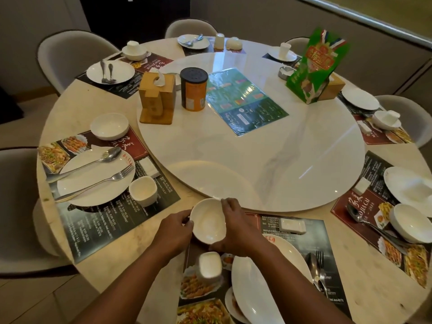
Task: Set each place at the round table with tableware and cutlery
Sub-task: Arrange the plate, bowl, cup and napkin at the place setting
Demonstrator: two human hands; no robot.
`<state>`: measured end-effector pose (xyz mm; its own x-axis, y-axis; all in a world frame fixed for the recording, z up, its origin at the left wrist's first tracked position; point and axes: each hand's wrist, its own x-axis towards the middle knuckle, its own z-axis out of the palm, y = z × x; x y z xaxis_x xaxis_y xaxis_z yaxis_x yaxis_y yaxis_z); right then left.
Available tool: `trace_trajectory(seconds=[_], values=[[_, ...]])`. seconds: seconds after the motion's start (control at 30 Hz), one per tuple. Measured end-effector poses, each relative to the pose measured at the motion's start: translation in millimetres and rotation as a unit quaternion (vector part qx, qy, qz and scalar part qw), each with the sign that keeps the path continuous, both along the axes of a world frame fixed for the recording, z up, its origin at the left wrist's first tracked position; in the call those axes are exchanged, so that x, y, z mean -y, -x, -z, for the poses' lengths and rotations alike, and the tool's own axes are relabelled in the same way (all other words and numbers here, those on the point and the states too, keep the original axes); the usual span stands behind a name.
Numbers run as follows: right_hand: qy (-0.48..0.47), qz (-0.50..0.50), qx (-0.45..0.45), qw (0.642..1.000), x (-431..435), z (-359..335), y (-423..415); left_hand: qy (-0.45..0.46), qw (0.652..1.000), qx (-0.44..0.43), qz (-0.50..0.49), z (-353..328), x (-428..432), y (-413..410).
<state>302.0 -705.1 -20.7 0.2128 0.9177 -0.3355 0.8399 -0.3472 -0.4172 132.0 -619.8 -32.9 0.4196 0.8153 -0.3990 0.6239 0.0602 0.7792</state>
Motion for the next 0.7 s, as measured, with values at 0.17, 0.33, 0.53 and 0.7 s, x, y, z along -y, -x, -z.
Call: trace_trajectory(seconds=[0.17, 0.33, 0.53, 0.7], values=[[0.008, -0.008, -0.005, 1.000, 2, 7, 0, 0.006, 1.000, -0.009, 0.004, 5, 2, 3], [0.008, -0.022, -0.001, 1.000, 1, 6, -2, -0.003, 1.000, -0.005, 0.004, 7, 3, 3], [-0.024, 0.002, -0.026, 0.999, 23, -3, -14, -0.001, 1.000, 0.003, 0.001, 9, 6, 7], [-0.077, 0.149, -0.027, 0.986, 82, -7, -33, -0.146, 0.989, 0.020, -0.020, 0, 24, 26]])
